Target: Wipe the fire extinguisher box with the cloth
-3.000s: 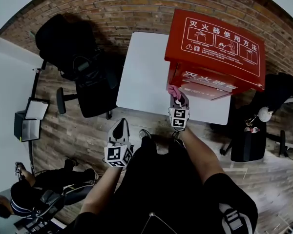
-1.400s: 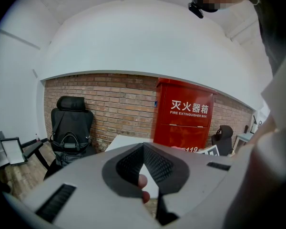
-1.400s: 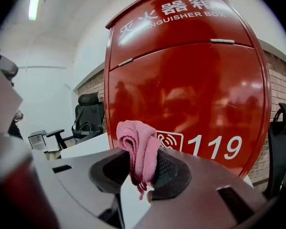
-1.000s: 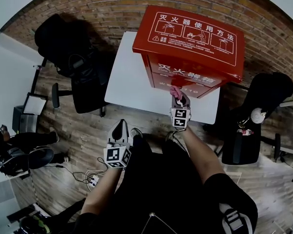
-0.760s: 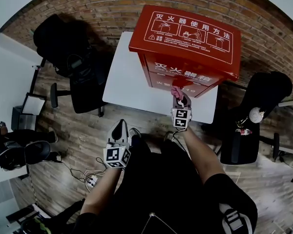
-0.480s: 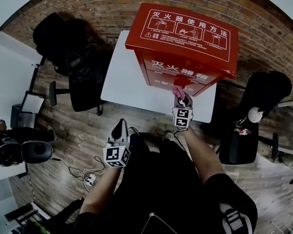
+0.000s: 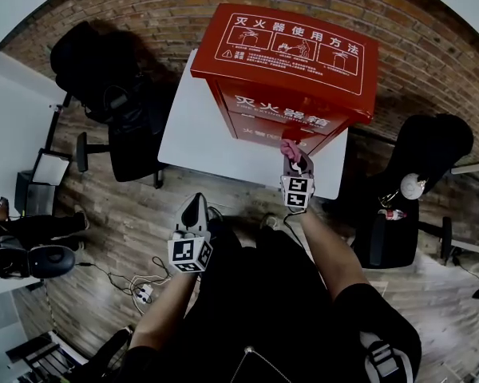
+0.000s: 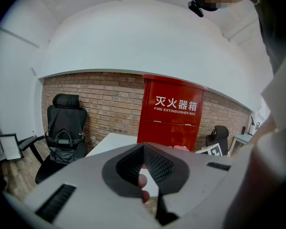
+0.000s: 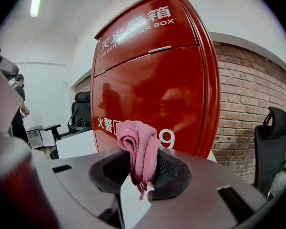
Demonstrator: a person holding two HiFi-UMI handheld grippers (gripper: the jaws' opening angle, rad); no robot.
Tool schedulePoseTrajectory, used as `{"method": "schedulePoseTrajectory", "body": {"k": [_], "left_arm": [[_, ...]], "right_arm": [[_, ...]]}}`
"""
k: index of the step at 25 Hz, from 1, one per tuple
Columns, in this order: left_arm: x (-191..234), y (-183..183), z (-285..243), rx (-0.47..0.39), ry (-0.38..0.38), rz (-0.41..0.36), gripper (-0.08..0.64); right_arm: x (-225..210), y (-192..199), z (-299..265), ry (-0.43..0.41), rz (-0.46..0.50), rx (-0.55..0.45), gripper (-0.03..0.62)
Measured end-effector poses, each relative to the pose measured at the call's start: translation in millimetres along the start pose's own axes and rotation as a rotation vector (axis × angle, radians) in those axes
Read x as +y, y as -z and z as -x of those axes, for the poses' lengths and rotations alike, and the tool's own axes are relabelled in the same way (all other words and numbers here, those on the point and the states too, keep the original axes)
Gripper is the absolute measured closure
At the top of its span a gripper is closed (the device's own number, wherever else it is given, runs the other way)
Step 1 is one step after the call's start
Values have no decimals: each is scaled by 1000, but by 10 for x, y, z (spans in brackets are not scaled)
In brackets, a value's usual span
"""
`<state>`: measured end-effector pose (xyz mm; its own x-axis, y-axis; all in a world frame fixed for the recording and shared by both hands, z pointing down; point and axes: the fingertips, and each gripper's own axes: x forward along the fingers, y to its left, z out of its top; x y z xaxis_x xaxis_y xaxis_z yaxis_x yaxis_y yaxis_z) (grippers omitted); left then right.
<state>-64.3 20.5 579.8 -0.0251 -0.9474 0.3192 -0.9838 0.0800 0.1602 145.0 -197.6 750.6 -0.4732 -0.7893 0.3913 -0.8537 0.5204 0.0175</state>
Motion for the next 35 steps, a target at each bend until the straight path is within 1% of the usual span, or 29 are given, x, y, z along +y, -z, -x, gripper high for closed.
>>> {"method": "schedulePoseTrajectory", "body": {"k": [6, 10, 15, 26, 35], "left_arm": [[-138, 29, -46, -3, 14, 4, 541], [-182, 47, -66, -3, 17, 5, 541], [-248, 56, -108, -1, 29, 2, 541], [-380, 48, -221, 2, 59, -2, 541], [-385, 68, -219, 8, 64, -2, 541]], "right_arm": [[-141, 32, 72, 3, 4, -4, 480], [-237, 109, 106, 18, 6, 8, 480], [-351, 109, 184, 32, -3, 5, 480], [-622, 132, 331, 85, -31, -14, 479], [-821, 174, 460, 149, -51, -27, 480]]}}
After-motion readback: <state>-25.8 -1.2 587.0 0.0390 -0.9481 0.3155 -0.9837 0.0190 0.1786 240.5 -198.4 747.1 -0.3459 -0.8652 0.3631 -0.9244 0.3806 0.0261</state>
